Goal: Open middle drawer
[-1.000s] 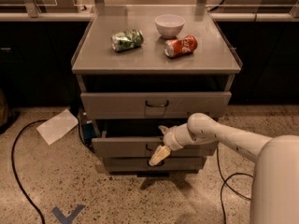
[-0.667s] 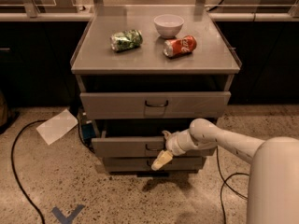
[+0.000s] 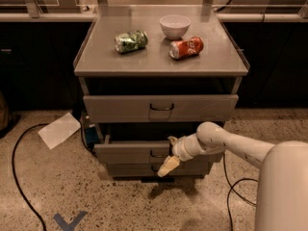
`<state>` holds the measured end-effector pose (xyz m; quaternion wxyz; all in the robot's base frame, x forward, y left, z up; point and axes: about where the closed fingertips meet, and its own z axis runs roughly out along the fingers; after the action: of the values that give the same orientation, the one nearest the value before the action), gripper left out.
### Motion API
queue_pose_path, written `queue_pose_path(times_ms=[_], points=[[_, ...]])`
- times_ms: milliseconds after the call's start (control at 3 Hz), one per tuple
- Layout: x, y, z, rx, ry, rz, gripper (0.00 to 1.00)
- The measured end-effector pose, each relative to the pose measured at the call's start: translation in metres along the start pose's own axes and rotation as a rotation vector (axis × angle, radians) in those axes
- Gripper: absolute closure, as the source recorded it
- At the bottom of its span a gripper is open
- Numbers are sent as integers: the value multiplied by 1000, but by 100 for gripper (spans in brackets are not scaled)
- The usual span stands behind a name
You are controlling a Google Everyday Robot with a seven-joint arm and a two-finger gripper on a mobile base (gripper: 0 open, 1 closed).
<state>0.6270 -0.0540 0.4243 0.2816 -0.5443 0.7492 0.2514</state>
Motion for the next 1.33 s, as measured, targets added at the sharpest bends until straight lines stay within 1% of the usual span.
queue_pose_path(times_ms=[333, 667, 1000, 1333], points=[[-1, 1, 3, -15, 16, -2, 0], [1, 15, 3, -56, 33, 18, 0], [1, 15, 3, -56, 33, 18, 0], [7, 28, 2, -74, 51, 26, 0]])
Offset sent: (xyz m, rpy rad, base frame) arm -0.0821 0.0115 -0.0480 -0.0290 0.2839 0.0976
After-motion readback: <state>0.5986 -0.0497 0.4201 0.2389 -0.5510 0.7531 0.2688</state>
